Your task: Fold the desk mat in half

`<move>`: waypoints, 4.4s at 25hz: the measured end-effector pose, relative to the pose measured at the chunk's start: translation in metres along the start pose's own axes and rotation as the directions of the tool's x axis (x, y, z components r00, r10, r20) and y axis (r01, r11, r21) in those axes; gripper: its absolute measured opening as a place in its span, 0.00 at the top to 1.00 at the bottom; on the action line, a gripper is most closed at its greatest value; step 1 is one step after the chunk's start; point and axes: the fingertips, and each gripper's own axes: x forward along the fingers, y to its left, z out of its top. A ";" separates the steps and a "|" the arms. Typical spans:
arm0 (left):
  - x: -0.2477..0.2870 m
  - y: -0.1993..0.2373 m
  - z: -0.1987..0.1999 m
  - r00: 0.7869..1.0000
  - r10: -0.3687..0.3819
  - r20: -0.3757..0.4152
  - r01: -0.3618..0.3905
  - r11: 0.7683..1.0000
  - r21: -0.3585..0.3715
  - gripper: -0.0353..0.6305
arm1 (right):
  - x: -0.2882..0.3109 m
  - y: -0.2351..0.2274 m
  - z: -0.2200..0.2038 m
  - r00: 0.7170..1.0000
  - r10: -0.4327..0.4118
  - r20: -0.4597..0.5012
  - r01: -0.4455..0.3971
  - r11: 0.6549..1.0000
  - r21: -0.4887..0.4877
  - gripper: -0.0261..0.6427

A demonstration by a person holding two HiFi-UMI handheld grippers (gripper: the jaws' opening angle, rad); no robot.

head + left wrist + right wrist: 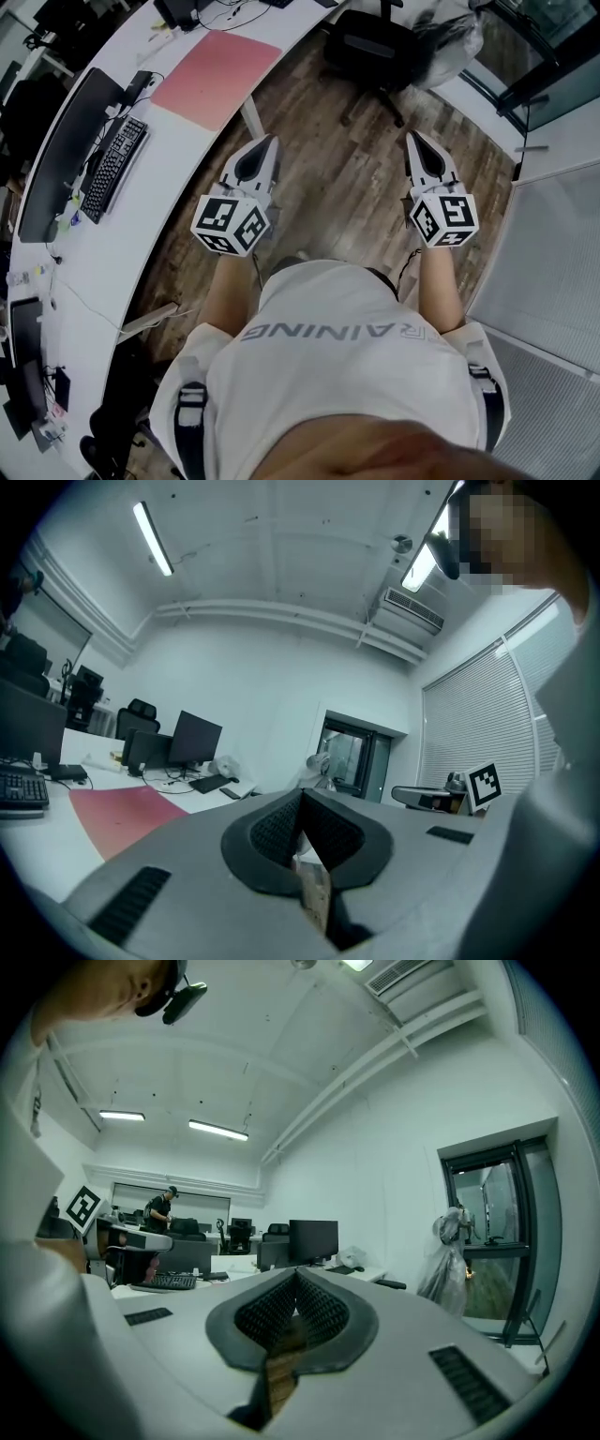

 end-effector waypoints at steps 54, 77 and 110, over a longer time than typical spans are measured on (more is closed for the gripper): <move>0.110 0.125 0.016 0.693 0.715 0.096 -0.715 0.698 -0.032 0.91 | 0.347 -0.054 -0.027 0.761 0.649 0.001 -0.646 0.757 0.099 0.93; -0.080 0.273 0.020 0.538 0.834 0.121 -0.820 0.551 -0.156 0.91 | 0.402 0.228 -0.037 0.557 0.810 -0.184 -0.830 0.550 -0.093 0.93; -0.106 0.248 -0.058 0.140 0.990 -0.002 -0.918 0.129 -0.374 0.91 | 0.416 0.366 -0.251 0.084 0.694 -0.715 -0.943 -0.177 -0.283 0.72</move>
